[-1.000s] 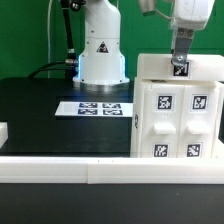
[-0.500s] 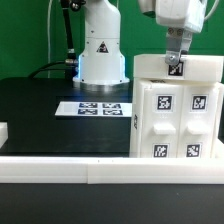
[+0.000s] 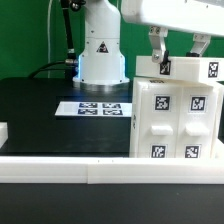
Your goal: Assemble cabinet
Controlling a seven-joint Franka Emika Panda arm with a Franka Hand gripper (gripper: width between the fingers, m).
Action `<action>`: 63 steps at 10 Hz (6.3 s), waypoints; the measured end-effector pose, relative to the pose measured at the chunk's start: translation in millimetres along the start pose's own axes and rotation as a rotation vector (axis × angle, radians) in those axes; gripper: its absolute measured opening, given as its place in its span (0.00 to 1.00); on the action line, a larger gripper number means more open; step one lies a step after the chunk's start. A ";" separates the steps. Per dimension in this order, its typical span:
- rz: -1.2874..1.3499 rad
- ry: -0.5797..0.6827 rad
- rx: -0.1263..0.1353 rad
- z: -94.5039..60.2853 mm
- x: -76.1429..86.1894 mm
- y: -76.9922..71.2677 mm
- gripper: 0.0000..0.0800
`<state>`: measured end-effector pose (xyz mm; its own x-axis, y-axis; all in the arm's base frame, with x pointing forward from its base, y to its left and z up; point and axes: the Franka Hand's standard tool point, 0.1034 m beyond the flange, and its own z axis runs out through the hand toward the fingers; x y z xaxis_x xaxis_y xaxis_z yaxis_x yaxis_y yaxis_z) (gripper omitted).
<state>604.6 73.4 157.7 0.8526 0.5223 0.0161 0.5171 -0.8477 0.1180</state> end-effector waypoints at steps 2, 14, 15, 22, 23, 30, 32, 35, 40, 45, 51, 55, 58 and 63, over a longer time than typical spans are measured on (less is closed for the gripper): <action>0.205 0.001 0.000 -0.3 1.4 -2.7 0.69; 1.124 0.028 0.073 0.2 6.1 -7.9 0.69; 1.177 0.026 0.078 0.2 6.5 -8.7 0.69; 1.725 0.036 0.133 0.1 8.6 -10.1 0.69; 1.801 0.032 0.138 -0.1 8.9 -10.1 0.69; 2.395 -0.022 0.234 -0.7 15.3 -10.2 0.69; 2.452 -0.036 0.244 -0.5 15.6 -9.3 0.69; 2.458 -0.052 0.273 -1.3 18.4 -13.7 0.89; 2.408 -0.031 0.349 -25.9 27.1 -12.3 1.00; 2.167 -0.026 0.320 -26.4 30.5 -16.2 1.00; 1.582 0.031 0.285 -30.9 38.5 -11.4 1.00; 1.217 0.075 0.229 -30.1 37.0 -10.7 1.00; 0.785 0.089 0.158 -27.9 32.8 -9.7 1.00; 0.455 0.090 0.138 -25.7 28.9 -8.8 1.00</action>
Offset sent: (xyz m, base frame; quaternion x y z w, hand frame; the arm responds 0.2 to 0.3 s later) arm 0.0000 0.0000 0.0000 0.0000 0.0000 0.1938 0.9810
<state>622.7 98.4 182.6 0.9878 0.0967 0.1217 0.1039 -0.9931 -0.0540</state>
